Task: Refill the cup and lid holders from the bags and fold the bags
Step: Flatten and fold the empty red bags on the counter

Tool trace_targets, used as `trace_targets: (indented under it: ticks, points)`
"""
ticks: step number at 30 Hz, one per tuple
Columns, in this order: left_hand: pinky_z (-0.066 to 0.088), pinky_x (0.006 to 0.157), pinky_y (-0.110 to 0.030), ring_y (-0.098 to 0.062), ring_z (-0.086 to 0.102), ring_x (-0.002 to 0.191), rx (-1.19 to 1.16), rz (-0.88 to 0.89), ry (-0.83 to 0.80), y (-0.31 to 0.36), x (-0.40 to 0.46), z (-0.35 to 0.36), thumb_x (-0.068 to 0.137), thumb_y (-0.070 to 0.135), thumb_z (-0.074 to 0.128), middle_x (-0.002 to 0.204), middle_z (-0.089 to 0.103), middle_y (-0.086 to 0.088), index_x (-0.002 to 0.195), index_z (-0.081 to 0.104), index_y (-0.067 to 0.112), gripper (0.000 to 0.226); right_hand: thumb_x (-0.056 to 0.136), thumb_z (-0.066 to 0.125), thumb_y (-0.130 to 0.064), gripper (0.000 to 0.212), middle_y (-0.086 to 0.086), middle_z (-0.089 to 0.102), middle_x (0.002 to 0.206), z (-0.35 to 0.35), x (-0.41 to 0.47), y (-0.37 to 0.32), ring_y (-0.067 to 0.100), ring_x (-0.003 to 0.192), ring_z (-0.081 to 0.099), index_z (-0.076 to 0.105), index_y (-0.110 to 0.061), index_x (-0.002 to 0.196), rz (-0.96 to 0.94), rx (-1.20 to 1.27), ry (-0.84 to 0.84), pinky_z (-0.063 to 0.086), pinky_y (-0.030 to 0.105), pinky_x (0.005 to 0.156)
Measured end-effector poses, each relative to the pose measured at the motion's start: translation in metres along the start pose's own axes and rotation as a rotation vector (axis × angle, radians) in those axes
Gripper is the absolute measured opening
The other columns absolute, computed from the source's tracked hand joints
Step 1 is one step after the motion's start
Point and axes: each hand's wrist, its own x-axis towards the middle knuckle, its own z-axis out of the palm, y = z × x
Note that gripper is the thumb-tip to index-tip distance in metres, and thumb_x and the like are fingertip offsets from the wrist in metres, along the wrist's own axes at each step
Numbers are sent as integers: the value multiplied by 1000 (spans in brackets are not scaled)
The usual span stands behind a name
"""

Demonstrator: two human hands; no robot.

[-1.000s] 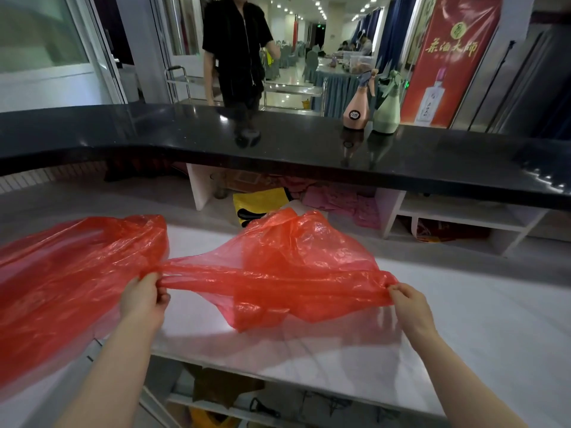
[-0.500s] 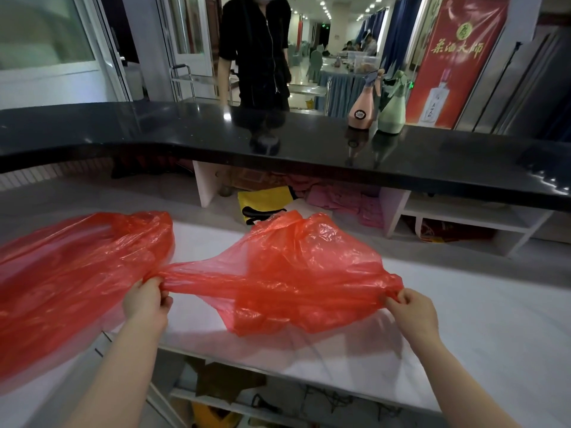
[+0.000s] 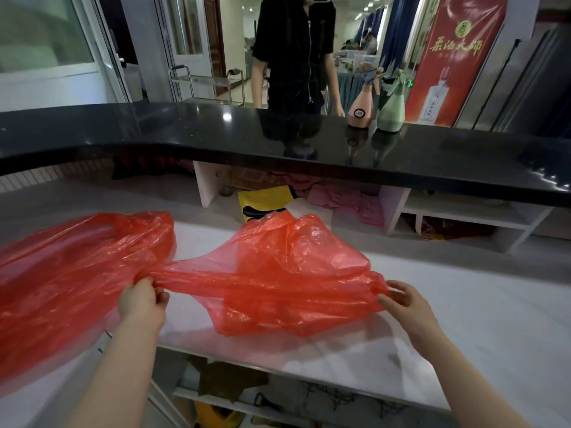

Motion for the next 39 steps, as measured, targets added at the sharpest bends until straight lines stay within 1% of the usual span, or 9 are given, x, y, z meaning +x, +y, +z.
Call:
trace_targets:
  ticks: [2, 5, 8, 12, 15, 23, 29, 35, 39]
  points:
    - [29, 35, -12, -5, 34, 40, -1, 22, 0, 3, -1, 0, 91, -3, 38, 64, 39, 0, 72, 46, 20, 31, 92, 62, -25, 10, 9, 70, 101, -1, -1, 4, 20, 92, 68, 66, -17, 97, 43, 171, 58, 52, 28, 75]
    - [29, 36, -12, -4, 35, 37, 9, 26, 3, 3, -1, 0, 90, -3, 38, 64, 41, -1, 72, 47, 20, 31, 95, 58, -16, 8, 14, 66, 107, 0, 3, 9, 24, 91, 66, 65, -14, 100, 62, 175, 145, 53, 32, 76]
    - [34, 37, -14, -8, 39, 49, -19, 8, 18, 0, -1, 1, 90, -3, 39, 66, 44, -1, 73, 48, 18, 28, 88, 69, -18, 31, 7, 63, 108, 3, 8, 11, 26, 94, 65, 60, -19, 118, 78, 105, 88, 54, 35, 77]
    - [48, 42, -16, -12, 48, 60, -106, -5, 13, 3, 0, 4, 92, -1, 43, 74, 52, -4, 77, 50, 15, 24, 87, 65, -3, 19, 6, 74, 81, 3, 20, 10, 24, 76, 69, 72, -10, 103, 117, 32, 8, 55, 32, 67]
    - [55, 53, -24, -12, 56, 69, -142, 0, -15, 7, 1, 7, 96, 3, 44, 81, 57, -4, 82, 52, 16, 21, 87, 63, -4, 14, -2, 70, 67, 3, 34, 6, 15, 58, 64, 74, -12, 90, 107, -17, 159, 49, 26, 55]
    - [56, 56, -23, -13, 57, 74, -119, 46, -12, 11, 12, 18, 98, 7, 48, 83, 58, -3, 84, 53, 19, 19, 91, 59, -7, 9, 7, 70, 83, 0, 65, -10, 20, 67, 70, 67, -9, 96, 70, 76, 349, 56, 28, 60]
    - [56, 52, -20, -13, 54, 71, -87, 41, -35, 5, 15, 25, 95, -1, 47, 80, 55, -6, 93, 56, 18, 21, 98, 52, -8, 10, 8, 62, 85, 3, 71, -24, 18, 72, 59, 59, -9, 104, 308, 592, 231, 48, 27, 64]
    - [56, 53, -20, -14, 52, 68, 2, -13, -108, -3, 11, 30, 92, -7, 46, 75, 52, -9, 80, 51, 14, 24, 86, 69, -14, 19, 3, 70, 93, -2, 62, -22, 19, 81, 64, 65, -18, 104, 237, 537, 44, 51, 32, 69]
    - [51, 73, -31, -12, 52, 69, 111, -46, -87, -7, 9, 23, 93, 5, 51, 75, 53, -1, 82, 51, 23, 22, 82, 72, -9, 33, 2, 72, 100, -3, 53, -18, 21, 88, 69, 63, -22, 111, 192, 405, -10, 53, 33, 70]
